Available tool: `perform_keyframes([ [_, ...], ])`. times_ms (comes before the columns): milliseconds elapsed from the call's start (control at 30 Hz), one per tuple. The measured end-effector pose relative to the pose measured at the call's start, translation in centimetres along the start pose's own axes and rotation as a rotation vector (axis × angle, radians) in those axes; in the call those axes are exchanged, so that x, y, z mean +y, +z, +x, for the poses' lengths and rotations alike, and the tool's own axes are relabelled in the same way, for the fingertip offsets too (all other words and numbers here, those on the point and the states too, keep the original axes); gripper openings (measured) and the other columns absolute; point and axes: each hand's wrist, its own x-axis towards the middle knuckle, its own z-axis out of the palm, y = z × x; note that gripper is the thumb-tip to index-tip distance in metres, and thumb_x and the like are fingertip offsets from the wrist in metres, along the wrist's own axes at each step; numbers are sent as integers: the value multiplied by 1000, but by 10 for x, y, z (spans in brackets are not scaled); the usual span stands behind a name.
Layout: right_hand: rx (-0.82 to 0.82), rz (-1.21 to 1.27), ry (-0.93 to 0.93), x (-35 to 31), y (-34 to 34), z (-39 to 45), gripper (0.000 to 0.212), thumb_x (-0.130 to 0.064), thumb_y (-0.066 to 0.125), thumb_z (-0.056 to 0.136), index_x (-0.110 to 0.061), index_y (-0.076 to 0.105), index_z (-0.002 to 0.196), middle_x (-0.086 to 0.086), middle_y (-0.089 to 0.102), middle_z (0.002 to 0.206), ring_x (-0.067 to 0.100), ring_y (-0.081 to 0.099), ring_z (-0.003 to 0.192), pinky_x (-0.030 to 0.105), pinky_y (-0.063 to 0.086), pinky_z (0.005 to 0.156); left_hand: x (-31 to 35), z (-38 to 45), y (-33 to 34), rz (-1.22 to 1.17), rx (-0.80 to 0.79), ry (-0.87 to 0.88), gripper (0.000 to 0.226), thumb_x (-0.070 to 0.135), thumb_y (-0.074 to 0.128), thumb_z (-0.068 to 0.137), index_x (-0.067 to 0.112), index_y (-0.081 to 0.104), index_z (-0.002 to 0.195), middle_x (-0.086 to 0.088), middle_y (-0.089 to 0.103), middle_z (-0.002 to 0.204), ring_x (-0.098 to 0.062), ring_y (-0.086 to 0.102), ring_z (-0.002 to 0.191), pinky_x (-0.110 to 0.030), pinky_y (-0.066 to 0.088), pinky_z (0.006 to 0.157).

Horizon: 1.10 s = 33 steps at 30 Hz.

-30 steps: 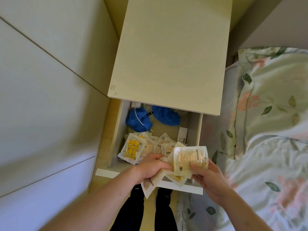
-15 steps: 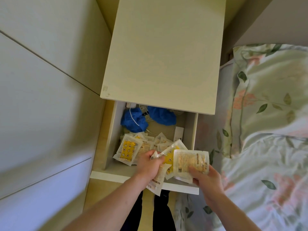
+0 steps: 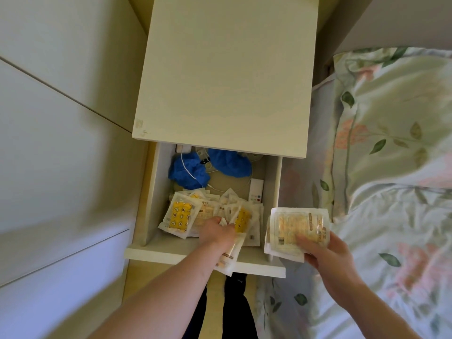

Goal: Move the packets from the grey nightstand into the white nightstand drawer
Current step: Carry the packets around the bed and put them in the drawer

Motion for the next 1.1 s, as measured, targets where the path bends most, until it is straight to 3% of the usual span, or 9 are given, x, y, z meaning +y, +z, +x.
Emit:
perform_keyframes([
  [100,-79,-26,-32,-13,-1,-2,30,0,71,88,-8,68,117,11,79,106,28,77,97,29,64,72,2,1,1,202,-8,28,20,37,66,94,23,67,108,2,70,106,-10,62,79,-23,47,60],
  [167,-121,-85,-55,-22,3,-1,29,0,72,88,-7,69,115,10,79,104,26,77,95,28,64,70,2,2,1,331,-27,30,37,46,66,94,20,64,120,2,66,106,-17,65,92,-26,50,69],
  [300,-193,-284,-86,-39,17,3,29,-7,77,84,-15,71,111,4,80,102,20,78,93,37,64,78,-1,0,-3,657,-57,125,51,62,54,96,17,63,120,1,66,101,-17,67,91,-31,59,80],
  [433,-320,-471,-92,-55,36,9,30,-12,80,85,-21,72,112,-4,80,104,17,77,97,47,61,90,-6,2,-23,649,-10,216,51,67,49,95,20,60,111,5,67,95,-14,67,84,-31,60,72],
  [600,-459,-712,-112,-66,67,18,28,-16,81,87,-32,73,109,-16,78,103,5,74,98,40,60,94,-7,13,-78,289,125,244,29,35,47,105,18,48,129,-3,63,120,-24,65,108,-36,58,82],
  [667,-499,-803,-115,-64,80,24,29,-19,81,87,-35,73,110,-19,77,104,2,73,100,39,59,95,-10,20,-98,252,128,293,21,19,49,104,22,49,125,1,63,114,-24,65,105,-38,58,82],
  [867,-597,-963,-110,-41,110,43,32,-21,80,88,-38,70,113,-19,76,107,-1,70,103,28,58,93,-24,48,-117,495,228,395,37,20,73,89,27,46,113,5,65,106,-17,66,92,-30,56,73],
  [1033,-559,-1111,-92,-22,117,67,38,-20,77,91,-32,64,124,-14,70,116,9,66,112,28,54,93,-32,51,-114,804,286,510,92,7,81,78,14,26,152,-12,39,150,-30,50,130,-39,55,99],
  [1100,-496,-1232,-118,-13,118,78,42,-22,72,94,-26,59,133,-7,67,123,16,64,118,31,54,97,-30,44,-111,949,348,597,93,8,79,79,12,26,155,-13,32,153,-31,40,136,-41,49,107],
])
